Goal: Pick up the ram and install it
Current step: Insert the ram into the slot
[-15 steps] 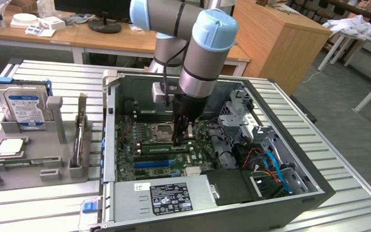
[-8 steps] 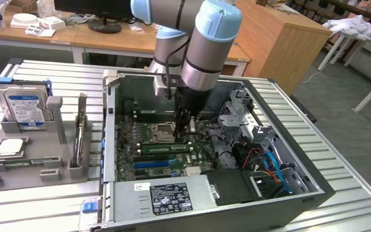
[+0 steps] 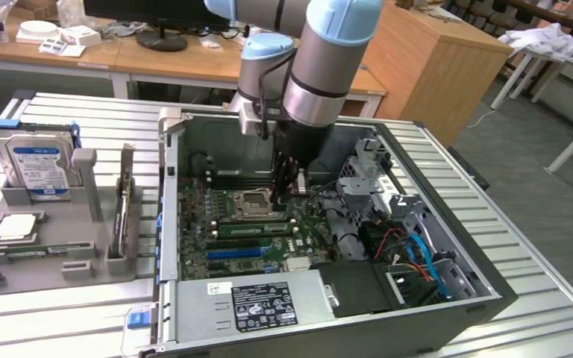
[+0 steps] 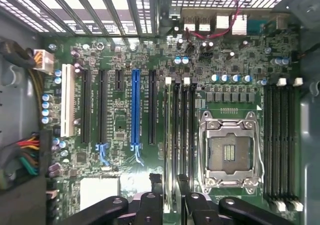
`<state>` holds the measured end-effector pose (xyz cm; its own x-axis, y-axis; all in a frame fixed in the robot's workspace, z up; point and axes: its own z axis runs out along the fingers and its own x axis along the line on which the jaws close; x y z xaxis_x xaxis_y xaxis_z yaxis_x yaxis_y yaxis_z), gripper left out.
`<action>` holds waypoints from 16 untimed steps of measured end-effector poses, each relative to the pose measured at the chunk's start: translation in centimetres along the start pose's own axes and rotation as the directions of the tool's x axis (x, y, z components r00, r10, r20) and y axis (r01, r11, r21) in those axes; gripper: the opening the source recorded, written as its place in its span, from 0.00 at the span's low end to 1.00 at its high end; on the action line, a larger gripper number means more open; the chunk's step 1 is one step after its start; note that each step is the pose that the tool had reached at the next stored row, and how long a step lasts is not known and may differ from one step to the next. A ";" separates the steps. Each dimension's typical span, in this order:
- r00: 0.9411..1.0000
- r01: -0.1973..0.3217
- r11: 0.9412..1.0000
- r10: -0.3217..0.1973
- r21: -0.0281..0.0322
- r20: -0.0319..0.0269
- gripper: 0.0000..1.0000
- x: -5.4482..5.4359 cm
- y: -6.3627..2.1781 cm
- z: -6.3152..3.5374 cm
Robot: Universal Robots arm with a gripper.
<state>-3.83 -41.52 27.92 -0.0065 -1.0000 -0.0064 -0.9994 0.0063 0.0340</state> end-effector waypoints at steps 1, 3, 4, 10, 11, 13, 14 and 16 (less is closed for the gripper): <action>1.000 0.000 1.000 0.000 0.000 -0.001 0.25 0.0 0.00 -0.25; 1.000 0.000 1.000 0.000 0.000 -0.001 0.25 0.0 0.00 -0.80; 1.000 0.000 1.000 0.000 0.000 -0.001 0.25 0.0 0.01 -0.99; 1.000 0.000 1.000 0.000 0.000 -0.001 0.25 0.0 0.04 -2.00; 1.000 0.000 1.000 0.000 0.000 -0.001 0.25 0.0 0.05 -2.19; 1.000 0.000 1.000 0.000 0.000 -0.001 0.25 0.0 0.05 -2.58; 1.000 0.000 1.000 0.000 0.000 -0.001 0.25 0.0 0.05 -2.74; 1.000 0.000 1.000 0.000 0.000 -0.001 0.25 0.0 0.05 -2.98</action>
<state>-3.79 -41.52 30.90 -0.0062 -1.0000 -0.0053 -0.9994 0.0060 0.0341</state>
